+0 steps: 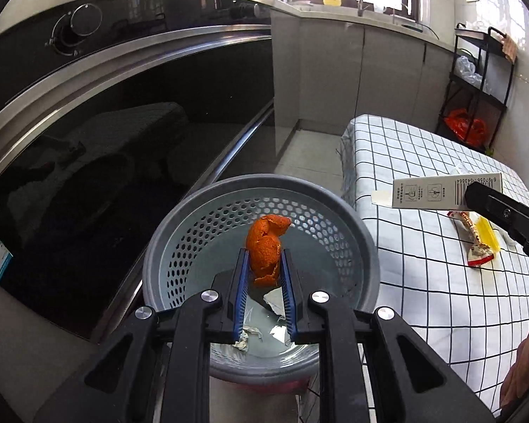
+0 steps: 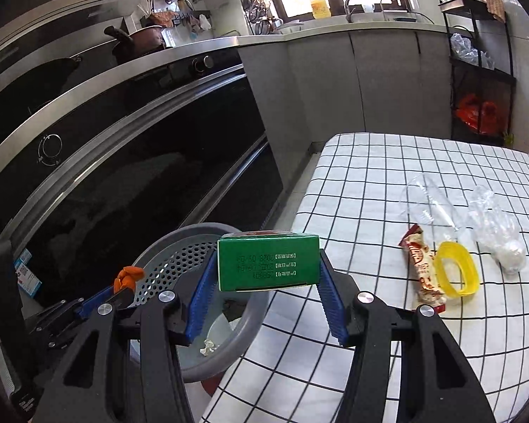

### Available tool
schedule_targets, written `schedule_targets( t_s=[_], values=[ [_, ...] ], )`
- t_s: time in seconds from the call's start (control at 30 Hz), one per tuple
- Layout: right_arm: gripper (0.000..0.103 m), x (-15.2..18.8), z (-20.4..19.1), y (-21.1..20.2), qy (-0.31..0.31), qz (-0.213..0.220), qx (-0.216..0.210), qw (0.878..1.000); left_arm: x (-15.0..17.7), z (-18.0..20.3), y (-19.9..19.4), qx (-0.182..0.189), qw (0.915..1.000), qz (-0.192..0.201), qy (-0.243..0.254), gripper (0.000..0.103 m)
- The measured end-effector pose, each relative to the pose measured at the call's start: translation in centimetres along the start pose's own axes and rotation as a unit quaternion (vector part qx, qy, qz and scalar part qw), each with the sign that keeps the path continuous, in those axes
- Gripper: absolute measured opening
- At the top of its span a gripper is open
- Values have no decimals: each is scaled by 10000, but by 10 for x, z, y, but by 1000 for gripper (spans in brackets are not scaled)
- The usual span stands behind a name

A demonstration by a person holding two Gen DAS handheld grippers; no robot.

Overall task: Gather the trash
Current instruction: 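Carry the carton and orange peel in both tools over the wastebasket, then open both tools to drop the carton and peel into the basket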

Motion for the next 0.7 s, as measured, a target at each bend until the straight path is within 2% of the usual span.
schedule_targets(
  t_s=[0.27,0.7],
  values=[
    [53,23,-36,32,-254,-318,-59,9992,18,-25,22,32,9992,-292,-261,18],
    [53,46,-57,66,-559,-681,-33,9961,28,-49,34,91,9970,-468,-613,18]
  ],
)
Point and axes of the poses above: each gripper's, at about its wrist camera, not at the fingertips, and y roughly the way its jaws point, z to its right, x to its underside, the point moved 7 cm from there along y, roughly the way its jaws point, and after that the axes turned 13 degrees about y, right-handed, at the moved point
